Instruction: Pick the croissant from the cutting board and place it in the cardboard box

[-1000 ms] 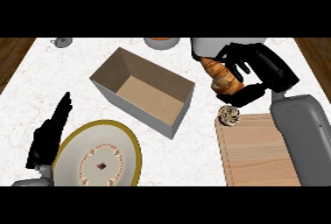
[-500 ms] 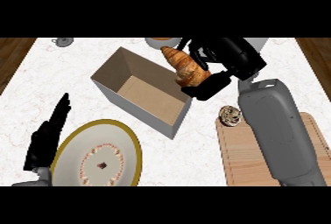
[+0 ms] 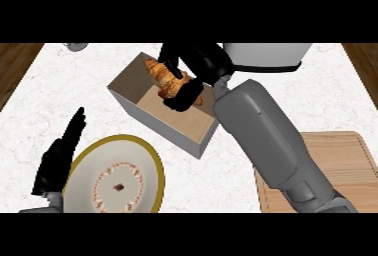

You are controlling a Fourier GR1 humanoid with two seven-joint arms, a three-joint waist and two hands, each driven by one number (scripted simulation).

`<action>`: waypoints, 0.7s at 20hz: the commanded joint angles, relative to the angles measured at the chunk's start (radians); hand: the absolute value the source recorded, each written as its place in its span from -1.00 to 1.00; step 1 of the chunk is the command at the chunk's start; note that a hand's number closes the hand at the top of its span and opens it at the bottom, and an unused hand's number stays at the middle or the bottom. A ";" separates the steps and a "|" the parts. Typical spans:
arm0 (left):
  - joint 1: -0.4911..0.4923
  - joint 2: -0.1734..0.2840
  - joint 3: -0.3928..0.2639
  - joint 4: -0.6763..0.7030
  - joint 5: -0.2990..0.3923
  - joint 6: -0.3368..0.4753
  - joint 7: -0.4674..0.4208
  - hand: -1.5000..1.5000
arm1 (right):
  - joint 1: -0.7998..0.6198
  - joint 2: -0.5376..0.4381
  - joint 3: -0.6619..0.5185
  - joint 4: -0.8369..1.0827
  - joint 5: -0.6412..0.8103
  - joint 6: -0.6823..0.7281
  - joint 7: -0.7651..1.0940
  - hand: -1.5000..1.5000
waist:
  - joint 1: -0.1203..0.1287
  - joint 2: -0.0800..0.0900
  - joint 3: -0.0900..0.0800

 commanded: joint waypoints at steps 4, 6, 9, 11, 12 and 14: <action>-0.023 0.010 0.016 0.073 0.001 -0.014 -0.059 0.00 | -0.109 0.013 0.150 0.310 -0.076 -0.151 -0.011 1.00 | 0.017 0.006 -0.001; -0.082 -0.017 -0.005 0.060 -0.023 0.015 0.010 0.00 | -0.158 0.014 0.173 0.400 -0.124 -0.178 -0.012 1.00 | 0.026 0.009 0.000; -0.057 -0.027 -0.031 0.046 -0.037 0.013 -0.015 0.00 | -0.131 0.014 0.225 0.453 -0.231 -0.233 0.003 -1.00 | 0.049 0.013 -0.001; -0.052 -0.039 -0.045 0.028 -0.046 0.020 0.001 0.00 | -0.141 0.014 0.239 0.508 -0.257 -0.277 -0.047 -1.00 | 0.047 0.013 0.000; -0.068 -0.029 -0.032 0.045 -0.029 0.002 -0.004 0.00 | -0.170 0.014 0.259 0.510 -0.297 -0.285 -0.034 -1.00 | 0.054 0.014 0.000; -0.067 -0.010 -0.020 0.006 -0.021 -0.010 0.028 0.00 | -0.148 0.014 0.289 0.499 -0.346 -0.305 -0.067 -1.00 | 0.048 0.011 0.000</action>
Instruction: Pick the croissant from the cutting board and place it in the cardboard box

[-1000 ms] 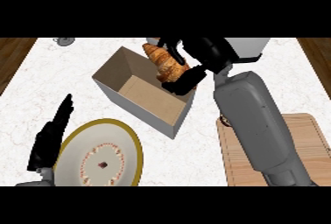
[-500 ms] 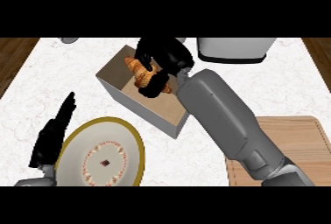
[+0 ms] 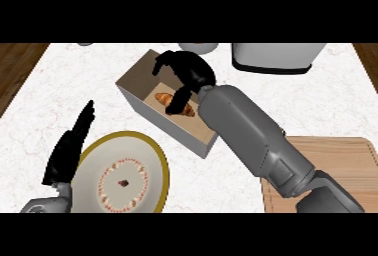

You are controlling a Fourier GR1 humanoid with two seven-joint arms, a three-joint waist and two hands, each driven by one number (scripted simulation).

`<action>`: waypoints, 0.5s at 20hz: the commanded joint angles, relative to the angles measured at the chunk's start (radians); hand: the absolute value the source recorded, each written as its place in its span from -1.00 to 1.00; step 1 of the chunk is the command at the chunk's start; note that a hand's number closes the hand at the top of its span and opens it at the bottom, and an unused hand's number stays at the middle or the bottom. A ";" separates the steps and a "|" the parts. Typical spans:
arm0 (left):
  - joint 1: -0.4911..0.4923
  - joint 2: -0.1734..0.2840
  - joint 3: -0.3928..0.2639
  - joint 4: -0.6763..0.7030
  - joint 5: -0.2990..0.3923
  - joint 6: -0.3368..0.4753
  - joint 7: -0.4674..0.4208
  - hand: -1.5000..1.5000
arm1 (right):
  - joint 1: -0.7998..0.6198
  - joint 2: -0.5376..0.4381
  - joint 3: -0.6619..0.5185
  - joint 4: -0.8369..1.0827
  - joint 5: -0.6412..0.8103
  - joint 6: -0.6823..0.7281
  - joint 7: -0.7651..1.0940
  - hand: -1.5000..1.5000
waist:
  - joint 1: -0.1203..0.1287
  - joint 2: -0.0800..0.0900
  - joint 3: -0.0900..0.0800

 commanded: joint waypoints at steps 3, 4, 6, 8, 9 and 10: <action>-0.027 0.009 0.014 0.001 0.017 -0.018 0.027 0.00 | -0.022 0.000 -0.019 0.057 -0.170 -0.079 -0.071 -1.00 | 0.011 0.005 0.001; -0.029 0.011 0.000 -0.032 0.023 -0.036 0.034 0.00 | -0.018 0.000 -0.035 0.059 -0.188 -0.136 -0.089 -1.00 | 0.031 0.009 0.001; -0.015 -0.014 -0.012 -0.001 -0.013 0.008 0.011 0.00 | 0.040 0.000 -0.049 0.015 -0.249 -0.208 -0.124 -1.00 | 0.014 0.005 0.001; -0.047 -0.010 -0.009 0.007 -0.022 0.014 0.034 0.00 | 0.009 0.000 -0.129 0.011 -0.306 -0.241 -0.157 -1.00 | 0.003 0.005 0.002; -0.006 0.014 0.026 -0.008 0.022 -0.016 0.013 0.00 | 0.004 0.000 -0.180 0.035 -0.322 -0.233 -0.195 -1.00 | -0.003 0.003 0.001; -0.007 -0.013 0.006 0.009 -0.004 0.013 0.008 0.00 | -0.013 0.000 -0.198 0.035 -0.356 -0.200 -0.182 -1.00 | -0.016 0.000 0.001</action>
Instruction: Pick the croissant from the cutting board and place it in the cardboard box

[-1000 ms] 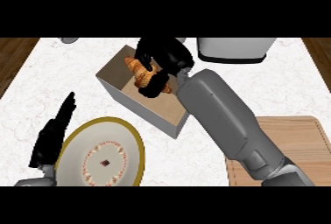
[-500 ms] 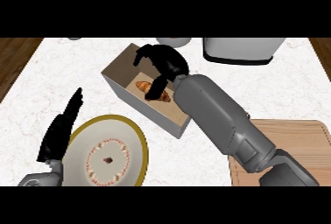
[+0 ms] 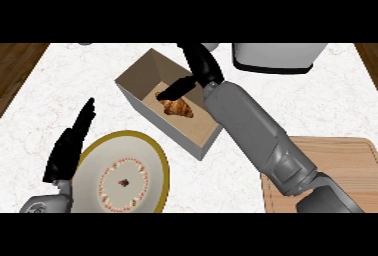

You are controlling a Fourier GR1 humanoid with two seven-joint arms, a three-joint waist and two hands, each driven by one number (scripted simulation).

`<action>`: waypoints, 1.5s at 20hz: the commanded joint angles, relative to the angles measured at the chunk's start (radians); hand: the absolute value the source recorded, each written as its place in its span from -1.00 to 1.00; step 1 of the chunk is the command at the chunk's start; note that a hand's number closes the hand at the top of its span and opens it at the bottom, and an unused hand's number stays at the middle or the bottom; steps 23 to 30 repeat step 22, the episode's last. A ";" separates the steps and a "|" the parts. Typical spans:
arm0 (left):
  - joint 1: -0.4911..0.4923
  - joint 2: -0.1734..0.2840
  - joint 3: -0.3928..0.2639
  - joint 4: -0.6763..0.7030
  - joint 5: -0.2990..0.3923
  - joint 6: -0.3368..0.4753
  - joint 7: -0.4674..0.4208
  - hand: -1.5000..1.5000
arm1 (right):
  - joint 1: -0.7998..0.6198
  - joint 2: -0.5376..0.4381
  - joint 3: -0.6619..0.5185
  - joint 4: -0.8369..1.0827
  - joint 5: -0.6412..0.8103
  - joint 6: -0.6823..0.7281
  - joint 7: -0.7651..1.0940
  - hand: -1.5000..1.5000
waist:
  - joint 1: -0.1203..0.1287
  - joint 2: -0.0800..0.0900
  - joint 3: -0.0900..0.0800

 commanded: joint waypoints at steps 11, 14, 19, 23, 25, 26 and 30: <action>0.078 0.008 0.026 -0.037 0.013 0.001 -0.015 0.00 | -0.030 -0.211 -0.368 0.134 -0.254 0.068 -0.199 -1.00 | -0.041 -0.008 0.000; 0.069 0.017 0.019 -0.036 0.011 -0.015 -0.028 0.00 | -0.068 -0.311 -0.426 0.203 -0.286 0.149 -0.196 -1.00 | -0.029 -0.001 0.000; 0.050 0.007 0.022 -0.022 -0.005 0.008 -0.017 0.00 | 0.016 -0.454 -0.447 0.271 -0.283 0.348 -0.310 -1.00 | -0.032 0.002 0.001; 0.037 0.017 0.029 -0.019 0.001 -0.003 -0.021 0.00 | 0.033 -0.484 -0.452 0.317 -0.271 0.414 -0.390 -1.00 | -0.016 0.008 0.002; 0.037 0.017 0.029 -0.019 0.001 -0.003 -0.021 0.00 | 0.033 -0.484 -0.452 0.317 -0.271 0.414 -0.390 -1.00 | -0.016 0.008 0.002; 0.037 0.017 0.029 -0.019 0.001 -0.003 -0.021 0.00 | 0.033 -0.484 -0.452 0.317 -0.271 0.414 -0.390 -1.00 | -0.016 0.008 0.002; 0.037 0.017 0.029 -0.019 0.001 -0.003 -0.021 0.00 | 0.033 -0.484 -0.452 0.317 -0.271 0.414 -0.390 -1.00 | -0.016 0.008 0.002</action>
